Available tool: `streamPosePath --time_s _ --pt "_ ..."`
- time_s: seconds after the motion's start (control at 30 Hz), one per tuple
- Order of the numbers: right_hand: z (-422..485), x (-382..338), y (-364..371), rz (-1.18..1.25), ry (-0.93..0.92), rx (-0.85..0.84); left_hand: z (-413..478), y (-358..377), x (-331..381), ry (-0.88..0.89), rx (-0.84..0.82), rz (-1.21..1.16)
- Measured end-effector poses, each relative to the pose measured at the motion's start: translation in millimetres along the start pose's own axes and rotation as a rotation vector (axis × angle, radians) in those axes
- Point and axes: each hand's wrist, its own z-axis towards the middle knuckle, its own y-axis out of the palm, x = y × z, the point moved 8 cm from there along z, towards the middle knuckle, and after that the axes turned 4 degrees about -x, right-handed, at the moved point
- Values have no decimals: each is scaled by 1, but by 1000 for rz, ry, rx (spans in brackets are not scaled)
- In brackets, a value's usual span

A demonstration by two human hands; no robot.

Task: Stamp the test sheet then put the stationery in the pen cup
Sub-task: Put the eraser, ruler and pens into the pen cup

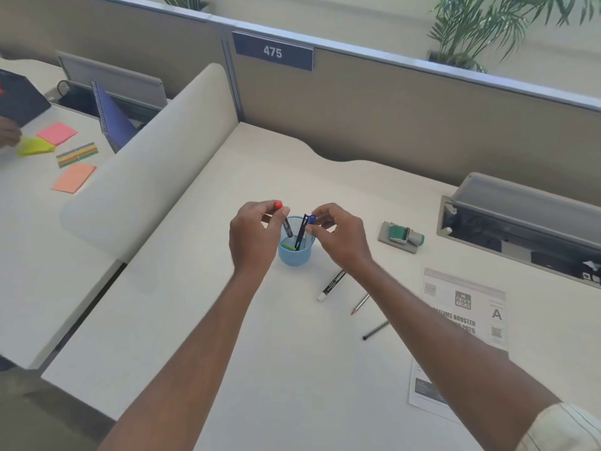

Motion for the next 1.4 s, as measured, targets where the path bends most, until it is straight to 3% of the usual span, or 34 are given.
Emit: streamPosePath --time_s 0.2,0.57,0.8,1.0,1.17,1.3,1.4 --pt "-1 7 -9 -8 2 5 12 20 -14 -65 -64 95" --pt "-53 66 -65 -14 125 -22 11 29 -31 -174 -99 58" --pt "-85 97 -69 -394 144 -175 1 27 -38 -183 -78 14" --pt "-78 92 -50 -702 2 -328 -59 13 -9 -31 201 97" --pt "-70 84 -43 -809 -121 -361 -136 58 14 85 -12 14" --pt "-65 73 -58 -530 -60 -356 -181 101 12 77 -238 38" --pt "-58 47 -79 -297 -65 -268 -193 122 5 75 -302 131"
